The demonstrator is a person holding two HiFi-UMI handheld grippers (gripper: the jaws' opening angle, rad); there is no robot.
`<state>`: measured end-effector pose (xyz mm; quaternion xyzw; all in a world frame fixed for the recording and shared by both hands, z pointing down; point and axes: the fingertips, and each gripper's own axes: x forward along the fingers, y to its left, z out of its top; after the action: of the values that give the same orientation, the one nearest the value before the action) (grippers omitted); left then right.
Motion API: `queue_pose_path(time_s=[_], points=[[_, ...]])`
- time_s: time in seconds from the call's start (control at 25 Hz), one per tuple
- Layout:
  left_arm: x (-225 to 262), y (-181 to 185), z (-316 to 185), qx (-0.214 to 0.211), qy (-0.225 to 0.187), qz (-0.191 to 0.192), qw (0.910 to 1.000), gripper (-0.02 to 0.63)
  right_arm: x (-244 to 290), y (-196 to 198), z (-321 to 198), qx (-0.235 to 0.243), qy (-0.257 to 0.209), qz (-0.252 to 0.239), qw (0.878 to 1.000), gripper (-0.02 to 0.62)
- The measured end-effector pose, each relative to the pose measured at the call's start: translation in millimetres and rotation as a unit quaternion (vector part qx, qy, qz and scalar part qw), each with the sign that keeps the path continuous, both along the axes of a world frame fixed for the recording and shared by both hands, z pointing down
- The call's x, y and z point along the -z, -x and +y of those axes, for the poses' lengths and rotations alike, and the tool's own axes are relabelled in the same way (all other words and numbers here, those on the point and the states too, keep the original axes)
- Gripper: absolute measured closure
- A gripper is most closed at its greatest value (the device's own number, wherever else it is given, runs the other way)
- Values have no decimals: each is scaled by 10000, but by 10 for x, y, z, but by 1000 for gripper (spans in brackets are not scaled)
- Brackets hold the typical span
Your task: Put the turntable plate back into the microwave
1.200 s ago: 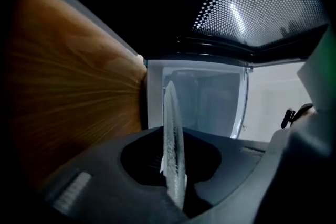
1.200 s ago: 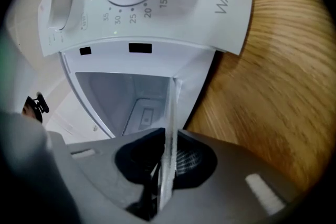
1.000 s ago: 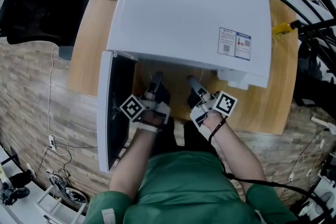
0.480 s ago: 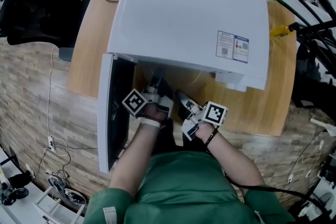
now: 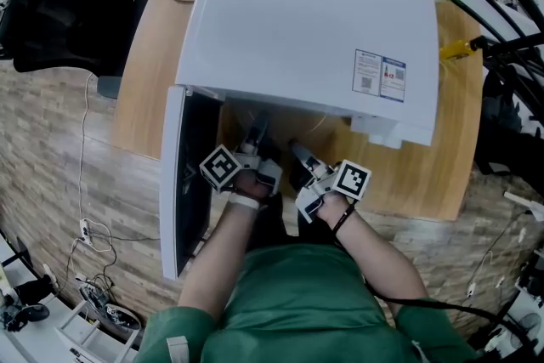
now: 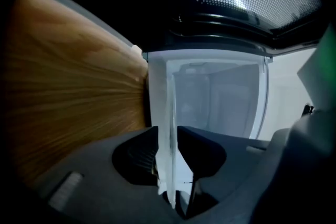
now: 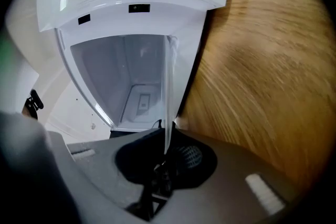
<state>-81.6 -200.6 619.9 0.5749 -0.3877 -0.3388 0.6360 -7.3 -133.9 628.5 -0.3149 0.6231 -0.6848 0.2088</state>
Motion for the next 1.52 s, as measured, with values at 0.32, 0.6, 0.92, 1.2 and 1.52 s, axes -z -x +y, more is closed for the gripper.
queue_pose_path(time_s=[0.32,0.6,0.92,1.2,1.52], points=[[46,-69,264,-208,41,-61,9998,477,-5,-28,-122,-142,63,-45,9999,558],[-37,-138,395,-612,205,-680,9956,549,5,-44,-262,-221,9,-69,9997,560],[-22,-164,252,-610,303,-741,9949,568,9,-88,-403,-313,-69,25,9995,554],[-45,-177,114,-546,305,-656,9959,569,14,-155,-368,-404,-64,74,9991,528],[-53,-243,-16,-591,281,-681,9955,569,27,-247,-512,-554,-150,395,9976,568]])
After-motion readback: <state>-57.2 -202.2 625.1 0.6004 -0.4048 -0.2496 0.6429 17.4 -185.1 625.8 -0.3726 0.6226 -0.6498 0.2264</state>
